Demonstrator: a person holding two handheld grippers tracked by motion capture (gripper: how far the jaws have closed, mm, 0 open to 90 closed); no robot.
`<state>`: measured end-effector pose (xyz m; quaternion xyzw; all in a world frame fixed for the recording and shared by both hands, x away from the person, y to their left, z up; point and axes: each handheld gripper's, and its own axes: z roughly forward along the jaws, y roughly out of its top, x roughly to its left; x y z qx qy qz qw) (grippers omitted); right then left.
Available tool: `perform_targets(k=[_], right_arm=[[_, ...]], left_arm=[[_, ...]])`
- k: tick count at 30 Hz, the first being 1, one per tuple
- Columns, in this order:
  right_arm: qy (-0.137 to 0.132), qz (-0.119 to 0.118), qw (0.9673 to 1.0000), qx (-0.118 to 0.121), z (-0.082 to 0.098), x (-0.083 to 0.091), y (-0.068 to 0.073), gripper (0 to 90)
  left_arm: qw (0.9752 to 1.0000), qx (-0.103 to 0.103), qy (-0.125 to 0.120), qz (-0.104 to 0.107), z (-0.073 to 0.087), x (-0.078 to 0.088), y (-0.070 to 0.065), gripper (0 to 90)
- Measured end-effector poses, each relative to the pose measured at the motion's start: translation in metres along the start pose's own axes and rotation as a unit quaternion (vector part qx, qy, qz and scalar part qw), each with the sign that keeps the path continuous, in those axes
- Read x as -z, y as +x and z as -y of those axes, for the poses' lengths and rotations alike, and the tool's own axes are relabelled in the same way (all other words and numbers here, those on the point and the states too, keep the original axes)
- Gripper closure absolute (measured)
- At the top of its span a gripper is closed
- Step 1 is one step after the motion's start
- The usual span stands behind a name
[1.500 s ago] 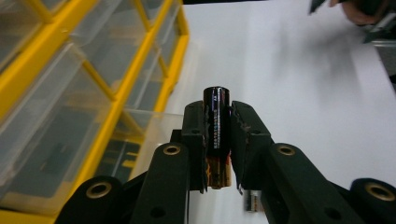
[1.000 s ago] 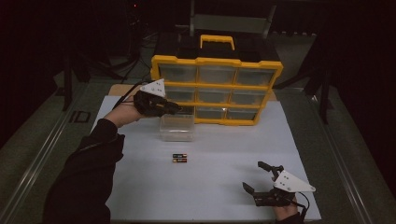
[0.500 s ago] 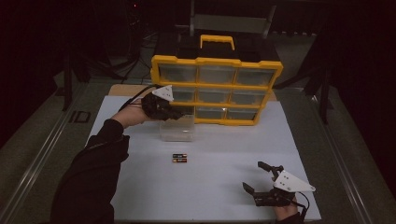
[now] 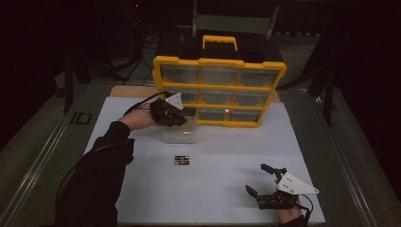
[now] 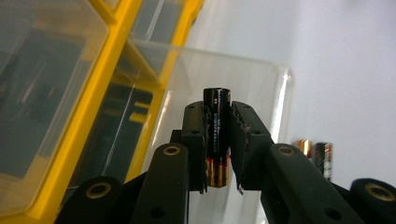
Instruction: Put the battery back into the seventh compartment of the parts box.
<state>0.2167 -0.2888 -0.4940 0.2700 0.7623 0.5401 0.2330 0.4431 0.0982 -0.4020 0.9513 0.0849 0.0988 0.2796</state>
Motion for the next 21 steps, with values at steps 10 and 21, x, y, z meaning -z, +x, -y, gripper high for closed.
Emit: perform_targets(k=[10, 21], right_arm=[[0.001, 0.0, 1.0, -0.002, 0.001, 0.0, 0.0, 8.6], [0.001, 0.002, 1.0, 0.001, 0.0, 0.001, 0.0, 8.6]], left_arm=[[0.9995, -0.004, 0.027, -0.015, -0.002, -0.005, -0.001, 75.4], [0.9997, 0.019, 0.013, 0.009, -0.002, 0.007, -0.003, 41.4]])
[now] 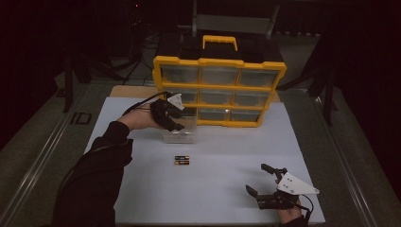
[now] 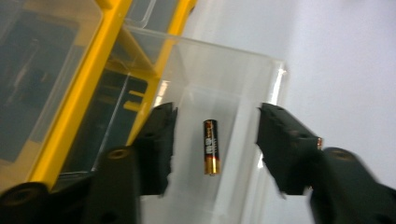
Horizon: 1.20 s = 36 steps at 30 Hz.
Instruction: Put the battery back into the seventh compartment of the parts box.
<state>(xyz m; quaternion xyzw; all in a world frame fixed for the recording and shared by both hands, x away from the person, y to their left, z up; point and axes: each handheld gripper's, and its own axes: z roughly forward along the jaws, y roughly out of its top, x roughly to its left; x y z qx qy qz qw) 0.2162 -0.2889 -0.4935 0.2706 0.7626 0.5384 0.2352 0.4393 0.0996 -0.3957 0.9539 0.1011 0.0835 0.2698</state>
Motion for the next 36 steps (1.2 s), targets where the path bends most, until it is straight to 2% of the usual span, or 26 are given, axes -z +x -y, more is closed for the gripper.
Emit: perform_targets(k=[2, 3, 4, 10, 15, 17, 21, 27, 36], right_arm=[[0.0, 0.0, 1.0, 0.0, 0.0, 0.0, 0.0, 8.6], [0.0, 0.0, 1.0, 0.0, 0.0, 0.0, 0.0, 8.6], [0.0, 0.0, 1.0, 0.0, 0.0, 0.0, 0.0, 8.6], [-0.001, 0.001, 1.0, 0.0, 0.0, 0.0, 0.0, 8.6], [0.0, 0.0, 1.0, 0.0, 0.0, 0.0, 0.0, 8.6], [0.0, 0.0, 1.0, 0.0, 0.0, 0.0, 0.0, 8.6], [0.0, 0.0, 1.0, 0.0, 0.0, 0.0, 0.001, 8.6], [0.0, 0.0, 1.0, -0.001, 0.0, -0.001, 0.001, 8.6], [0.001, 0.0, 1.0, 0.001, -0.001, -0.001, 0.001, 8.6]], left_arm=[[0.9999, 0.008, -0.01, 0.007, 0.0, 0.002, -0.001, 39.0], [0.9999, 0.01, -0.011, 0.008, 0.0, 0.004, -0.001, 29.5], [0.9997, 0.017, -0.014, 0.01, -0.001, 0.005, -0.002, 29.5], [0.9988, 0.031, -0.032, 0.021, -0.002, 0.011, -0.008, 14.1], [0.9986, 0.033, -0.036, 0.019, -0.002, 0.014, -0.015, 9.4], [0.9983, 0.034, -0.04, 0.025, -0.001, 0.016, -0.018, 5.4], [0.998, 0.033, -0.047, 0.027, 0.001, 0.02, -0.021, 2.1], [0.9969, 0.038, -0.058, 0.037, 0.003, 0.026, -0.029, 2.4], [0.9962, 0.042, -0.067, 0.034, 0.01, 0.034, -0.038, 2.6]])
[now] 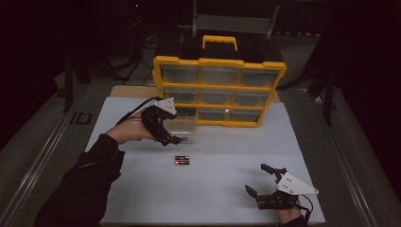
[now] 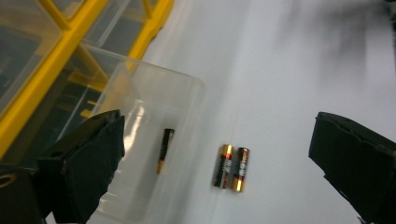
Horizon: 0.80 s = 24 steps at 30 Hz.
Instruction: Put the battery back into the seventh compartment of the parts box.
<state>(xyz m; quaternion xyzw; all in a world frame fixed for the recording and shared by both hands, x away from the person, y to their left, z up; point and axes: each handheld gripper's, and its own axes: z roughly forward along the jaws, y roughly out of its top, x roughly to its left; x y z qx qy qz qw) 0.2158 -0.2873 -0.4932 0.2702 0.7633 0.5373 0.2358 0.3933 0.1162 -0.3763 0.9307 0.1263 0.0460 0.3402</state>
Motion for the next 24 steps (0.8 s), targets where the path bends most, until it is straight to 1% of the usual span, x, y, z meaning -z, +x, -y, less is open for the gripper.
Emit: perform_targets(k=[1, 3, 9, 11, 13, 14, 16, 17, 22, 24], right_arm=[[0.0, 0.0, 1.0, 0.0, 0.0, 0.0, 0.0, 8.6], [0.0, 0.0, 1.0, 0.001, 0.0, 0.0, 0.0, 8.6], [-0.002, 0.0, 1.0, 0.002, -0.001, 0.0, 0.001, 8.6], [-0.002, 0.0, 1.0, 0.002, -0.001, 0.0, 0.001, 8.6], [-0.002, 0.0, 1.0, 0.001, -0.001, 0.0, 0.001, 8.6], [-0.002, 0.0, 1.0, 0.002, -0.001, 0.0, 0.001, 8.6], [-0.002, 0.0, 1.0, 0.002, -0.001, 0.0, 0.001, 8.6], [-0.002, 0.0, 1.0, 0.002, -0.001, 0.0, 0.001, 8.6], [-0.001, 0.0, 1.0, 0.001, -0.001, -0.001, 0.001, 8.6], [-0.001, -0.001, 1.0, 0.002, -0.001, -0.001, 0.001, 8.6]], left_arm=[[1.0, 0.001, -0.002, 0.004, 0.001, 0.001, -0.001, 2.6], [1.0, -0.001, -0.003, 0.002, 0.001, 0.002, -0.005, 2.6], [0.9999, -0.005, -0.008, 0.01, 0.006, 0.004, -0.015, 2.8], [0.9998, -0.004, -0.011, 0.015, 0.007, 0.003, -0.018, 2.9], [0.9998, -0.005, -0.011, 0.015, 0.009, 0.002, -0.021, 3.0], [0.9997, -0.004, -0.012, 0.019, 0.01, 0.002, -0.022, 3.1], [0.9997, -0.005, -0.015, 0.02, 0.012, 0.002, -0.025, 3.1], [0.9995, -0.003, -0.019, 0.024, 0.013, 0.001, -0.026, 3.1], [0.9992, 0.003, -0.023, 0.031, 0.015, 0.0, -0.031, 3.9], [0.9993, -0.001, -0.021, 0.032, 0.016, 0.0, -0.033, 3.9]])
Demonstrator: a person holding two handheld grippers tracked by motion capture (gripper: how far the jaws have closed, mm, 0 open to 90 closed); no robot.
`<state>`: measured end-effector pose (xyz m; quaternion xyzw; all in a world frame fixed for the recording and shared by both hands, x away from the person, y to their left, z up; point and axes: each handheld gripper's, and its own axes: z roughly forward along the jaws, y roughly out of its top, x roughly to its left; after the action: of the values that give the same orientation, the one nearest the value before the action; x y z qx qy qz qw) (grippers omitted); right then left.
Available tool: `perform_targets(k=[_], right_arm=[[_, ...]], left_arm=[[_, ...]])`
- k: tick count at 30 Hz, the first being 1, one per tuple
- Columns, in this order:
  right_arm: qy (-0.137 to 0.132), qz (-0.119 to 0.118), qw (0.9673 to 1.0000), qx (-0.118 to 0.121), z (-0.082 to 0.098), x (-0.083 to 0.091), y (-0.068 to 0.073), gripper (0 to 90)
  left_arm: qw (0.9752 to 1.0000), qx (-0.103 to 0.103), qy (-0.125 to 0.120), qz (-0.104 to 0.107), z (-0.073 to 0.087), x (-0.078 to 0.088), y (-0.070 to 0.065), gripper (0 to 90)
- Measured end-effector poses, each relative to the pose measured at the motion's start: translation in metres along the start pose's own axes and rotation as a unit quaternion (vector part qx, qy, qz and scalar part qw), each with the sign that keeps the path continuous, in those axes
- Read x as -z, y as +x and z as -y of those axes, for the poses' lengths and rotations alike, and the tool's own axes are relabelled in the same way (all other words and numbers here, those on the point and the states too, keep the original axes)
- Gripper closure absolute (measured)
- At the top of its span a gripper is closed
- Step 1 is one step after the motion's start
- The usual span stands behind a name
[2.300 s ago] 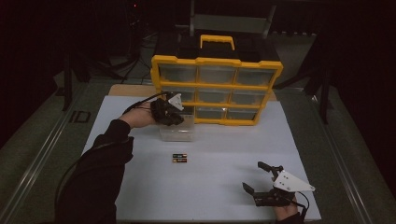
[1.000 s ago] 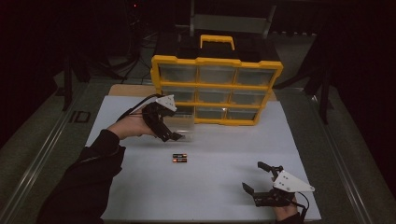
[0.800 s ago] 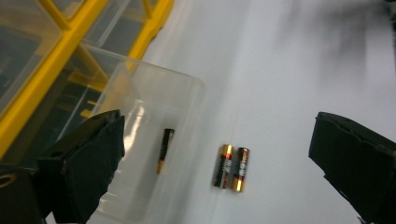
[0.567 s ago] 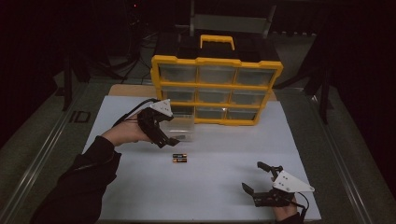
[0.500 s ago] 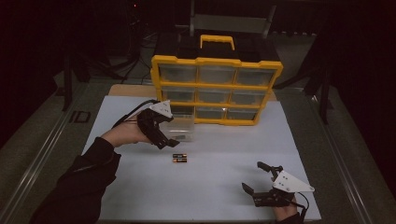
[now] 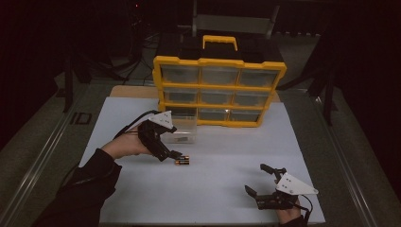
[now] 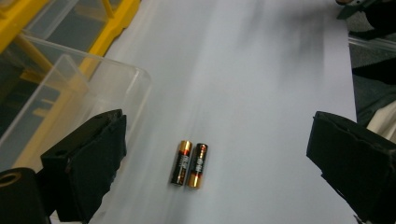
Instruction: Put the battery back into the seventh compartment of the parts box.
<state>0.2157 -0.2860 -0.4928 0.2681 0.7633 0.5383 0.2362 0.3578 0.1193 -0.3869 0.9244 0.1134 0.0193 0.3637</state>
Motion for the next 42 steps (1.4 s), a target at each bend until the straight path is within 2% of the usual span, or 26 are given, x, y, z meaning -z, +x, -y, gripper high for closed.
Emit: perform_targets(k=[4, 8, 15, 20, 29, 34, 42], right_arm=[[0.0, 0.001, 1.0, 0.0, 0.0, 0.0, 0.0, 8.6], [0.001, 0.0, 1.0, 0.0, 0.0, 0.0, 0.0, 8.6], [0.0, 0.0, 1.0, 0.002, 0.0, 0.0, 0.0, 8.6], [0.0, -0.001, 1.0, 0.001, 0.0, 0.0, 0.0, 8.6], [0.001, -0.001, 1.0, 0.002, 0.0, 0.0, 0.0, 8.6], [0.001, 0.0, 1.0, 0.001, 0.0, 0.0, 0.0, 8.6], [0.002, -0.001, 1.0, 0.0, 0.0, 0.0, 0.0, 8.6]], left_arm=[[1.0, -0.005, -0.001, 0.005, 0.004, -0.003, -0.007, 4.1], [0.9998, -0.009, -0.014, 0.012, 0.008, -0.008, -0.017, 4.6], [0.9997, -0.012, -0.016, 0.017, 0.015, -0.014, -0.024, 5.4], [0.9995, 0.0, -0.016, 0.029, 0.021, -0.019, -0.025, 8.0], [0.9993, 0.001, -0.027, 0.026, 0.03, -0.027, -0.025, 12.6], [0.9993, 0.0, -0.032, 0.019, 0.037, -0.032, -0.022, 14.0], [0.9987, 0.02, -0.045, 0.015, 0.051, -0.043, -0.011, 22.6]])
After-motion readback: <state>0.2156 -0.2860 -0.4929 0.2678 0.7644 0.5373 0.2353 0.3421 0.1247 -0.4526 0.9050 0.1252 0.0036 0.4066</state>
